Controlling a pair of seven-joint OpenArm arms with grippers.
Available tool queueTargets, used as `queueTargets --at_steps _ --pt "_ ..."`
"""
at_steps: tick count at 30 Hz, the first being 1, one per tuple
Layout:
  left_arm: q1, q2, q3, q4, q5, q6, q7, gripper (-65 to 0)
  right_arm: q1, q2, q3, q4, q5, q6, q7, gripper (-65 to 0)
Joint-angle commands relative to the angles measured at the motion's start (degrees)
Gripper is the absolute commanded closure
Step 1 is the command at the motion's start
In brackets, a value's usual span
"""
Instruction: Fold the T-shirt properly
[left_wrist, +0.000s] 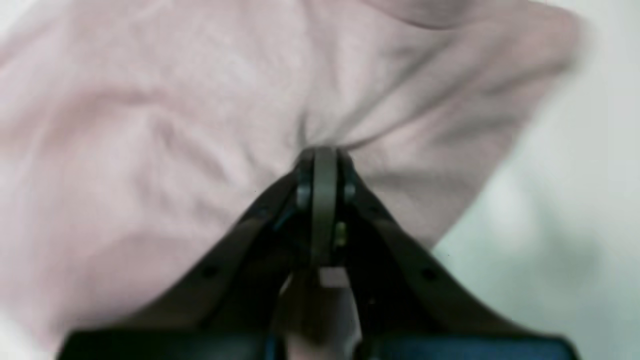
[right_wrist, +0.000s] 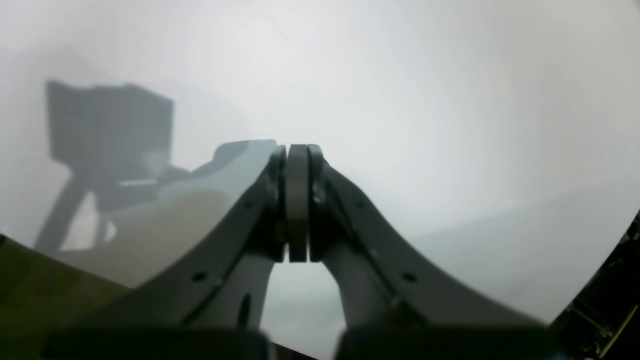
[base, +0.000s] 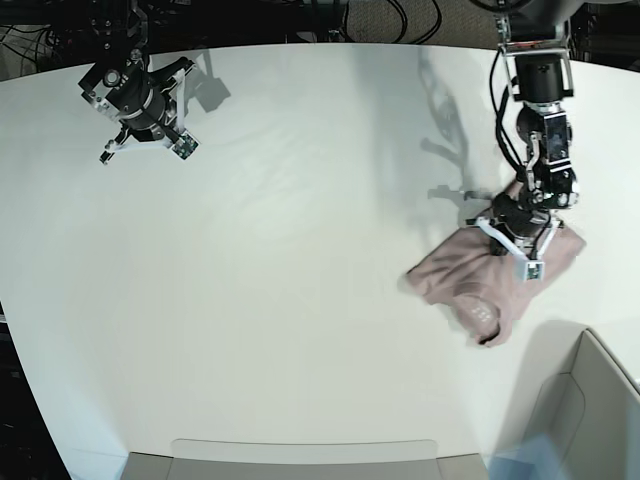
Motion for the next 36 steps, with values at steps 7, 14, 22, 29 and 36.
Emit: queueTargets --at_steps 7,14,22,29,36 --pt "-0.67 -0.36 -2.06 9.08 -0.7 -0.61 2.83 0.0 -2.68 0.54 0.03 4.11 7.55 0.65 0.65 0.0" --pt "8.21 1.57 -8.48 31.84 -0.7 -0.61 12.5 0.0 -9.72 4.06 -0.23 4.64 7.63 0.65 0.73 0.0" --pt "30.45 1.92 -13.23 52.33 -0.79 -0.61 17.08 0.0 -23.34 11.44 -0.41 4.82 7.72 0.65 1.17 0.0" --pt "46.45 3.95 -20.17 52.33 -0.79 -0.61 16.9 0.0 -34.24 16.28 -0.41 4.73 7.72 0.65 1.17 0.0" --pt "62.45 9.57 -24.83 52.24 -0.79 -0.7 16.9 0.0 -40.31 20.32 -2.08 4.55 7.28 0.65 1.17 0.0"
